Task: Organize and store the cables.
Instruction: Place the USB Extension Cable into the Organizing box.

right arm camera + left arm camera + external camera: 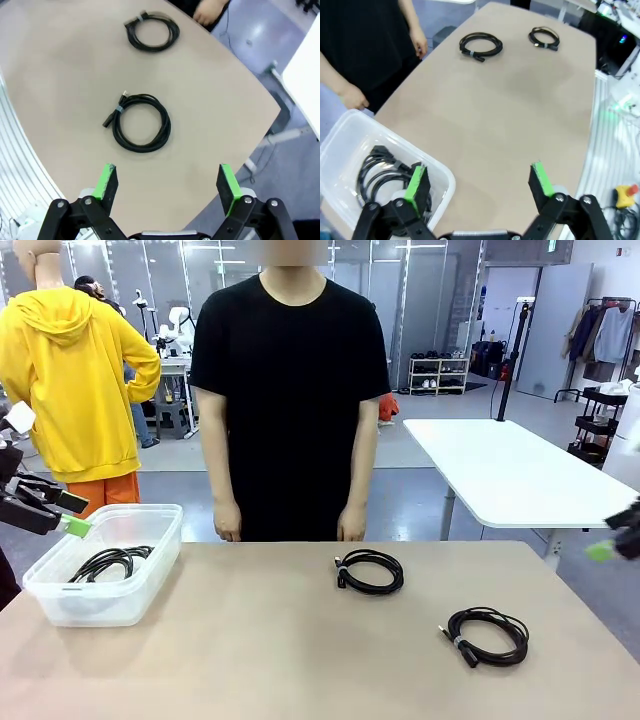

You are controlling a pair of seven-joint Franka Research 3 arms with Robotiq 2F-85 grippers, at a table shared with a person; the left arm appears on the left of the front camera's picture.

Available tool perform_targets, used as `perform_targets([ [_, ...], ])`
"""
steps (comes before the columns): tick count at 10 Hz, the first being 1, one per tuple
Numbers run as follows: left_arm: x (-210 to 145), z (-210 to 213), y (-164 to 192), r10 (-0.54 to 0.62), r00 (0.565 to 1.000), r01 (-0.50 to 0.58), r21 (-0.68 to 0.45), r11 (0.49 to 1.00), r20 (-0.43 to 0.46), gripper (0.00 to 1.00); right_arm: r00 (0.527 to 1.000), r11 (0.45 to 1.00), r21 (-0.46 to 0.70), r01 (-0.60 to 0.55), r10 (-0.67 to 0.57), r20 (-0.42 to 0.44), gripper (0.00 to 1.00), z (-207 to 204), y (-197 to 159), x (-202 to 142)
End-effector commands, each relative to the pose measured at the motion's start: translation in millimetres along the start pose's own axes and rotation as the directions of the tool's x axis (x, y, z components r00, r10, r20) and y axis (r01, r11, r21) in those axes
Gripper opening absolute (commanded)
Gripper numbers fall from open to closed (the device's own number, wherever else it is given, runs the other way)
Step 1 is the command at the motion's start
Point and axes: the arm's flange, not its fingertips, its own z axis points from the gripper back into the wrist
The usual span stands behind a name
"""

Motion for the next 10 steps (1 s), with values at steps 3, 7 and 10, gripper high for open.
perform_targets([
  [3,1.9,1.3,2.4,0.002,1.0,-0.002,-0.005,1.0,-0.001,1.0,0.945,0.995,-0.078,0.061,-0.083,-0.317,1.0,-95.6,66.7,64.9],
  [7,1.9,1.3,2.4,0.002,1.0,-0.002,-0.005,1.0,-0.001,1.0,0.891,0.98,-0.122,0.156,-0.192,-0.41,1.0,-160.8,97.9,72.8],
  [10,1.9,1.3,2.4,0.002,1.0,-0.002,-0.005,1.0,-0.001,1.0,0.879,0.973,-0.081,0.216,-0.23,-0.419,1.0,-200.1,98.5,55.0],
])
